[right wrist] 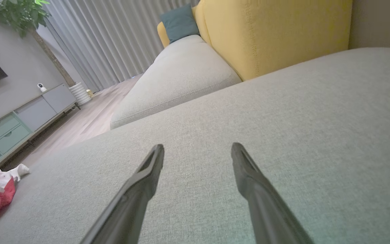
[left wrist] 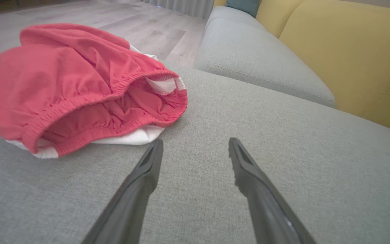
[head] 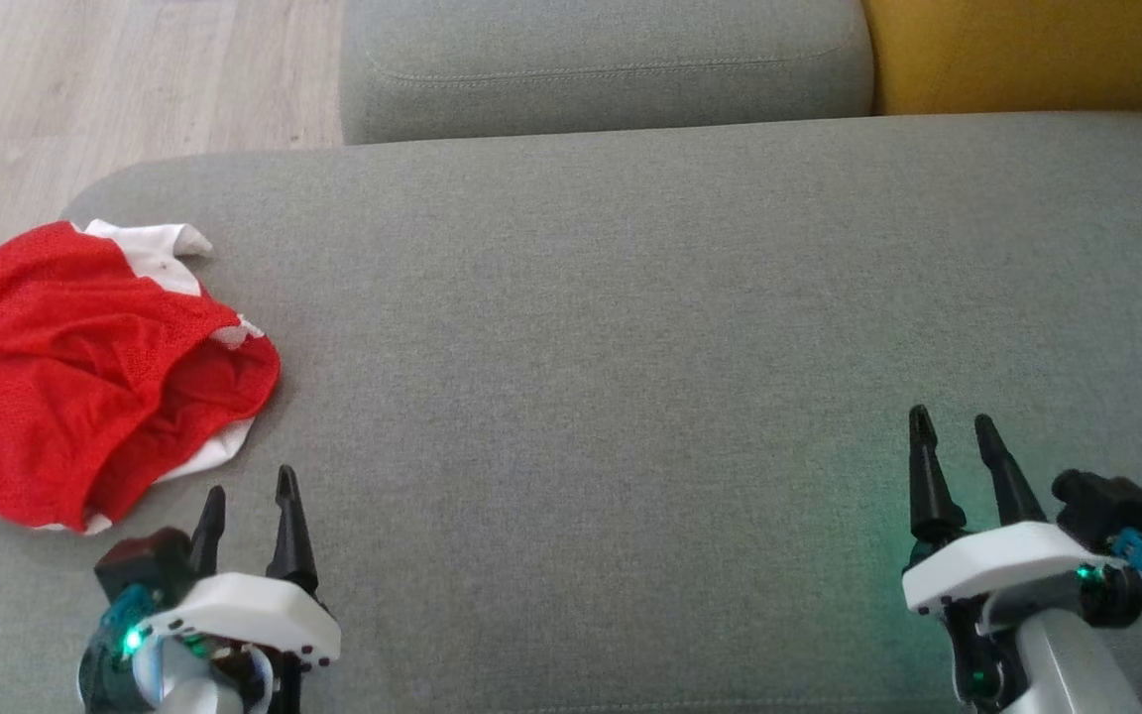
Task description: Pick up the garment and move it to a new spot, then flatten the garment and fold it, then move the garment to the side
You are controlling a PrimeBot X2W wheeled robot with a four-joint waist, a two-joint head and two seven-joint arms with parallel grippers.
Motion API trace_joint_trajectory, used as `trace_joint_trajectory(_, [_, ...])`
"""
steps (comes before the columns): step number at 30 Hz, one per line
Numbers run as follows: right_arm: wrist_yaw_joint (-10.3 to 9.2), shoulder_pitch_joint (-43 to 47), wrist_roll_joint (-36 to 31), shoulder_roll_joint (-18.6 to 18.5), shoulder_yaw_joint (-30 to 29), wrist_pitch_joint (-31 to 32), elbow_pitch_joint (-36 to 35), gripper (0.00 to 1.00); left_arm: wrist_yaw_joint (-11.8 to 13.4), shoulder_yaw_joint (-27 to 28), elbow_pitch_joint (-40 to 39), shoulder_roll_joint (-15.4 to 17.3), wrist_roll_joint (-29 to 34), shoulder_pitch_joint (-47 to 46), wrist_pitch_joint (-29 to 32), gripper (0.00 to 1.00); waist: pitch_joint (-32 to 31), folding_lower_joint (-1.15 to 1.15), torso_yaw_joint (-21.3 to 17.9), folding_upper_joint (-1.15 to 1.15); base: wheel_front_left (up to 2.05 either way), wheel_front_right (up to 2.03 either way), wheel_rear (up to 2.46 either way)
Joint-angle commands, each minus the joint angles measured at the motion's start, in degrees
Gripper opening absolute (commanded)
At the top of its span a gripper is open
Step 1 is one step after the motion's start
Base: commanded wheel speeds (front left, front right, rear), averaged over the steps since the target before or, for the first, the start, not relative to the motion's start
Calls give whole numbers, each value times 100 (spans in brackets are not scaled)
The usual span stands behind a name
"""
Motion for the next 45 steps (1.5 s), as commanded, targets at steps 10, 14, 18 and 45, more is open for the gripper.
trace_joint_trajectory(10, [-5, -385, -841, -49, 105, -251, -128, 100, 172, 73, -149, 115, 771, -405, -234, 100, 22, 0, -18, 0, 0, 0, 0])
trace_joint_trajectory(14, [-5, -420, -1124, -42, 100, -319, -120, 100, 213, 67, -141, 120, 1048, -436, -301, 100, 29, 0, -22, 0, 0, 0, 0])
trace_joint_trajectory(18, [-5, -438, -1392, -30, 83, -386, -105, 100, 256, 65, -134, 126, 1308, -451, -368, 100, 37, 0, -29, 0, 0, 0, 0])
trace_joint_trajectory(45, [-5, -413, -1583, 26, 34, -445, -207, 100, 259, 20, -227, 131, 1278, -426, -426, 100, 63, 0, 277, 0, 0, 0, 0])
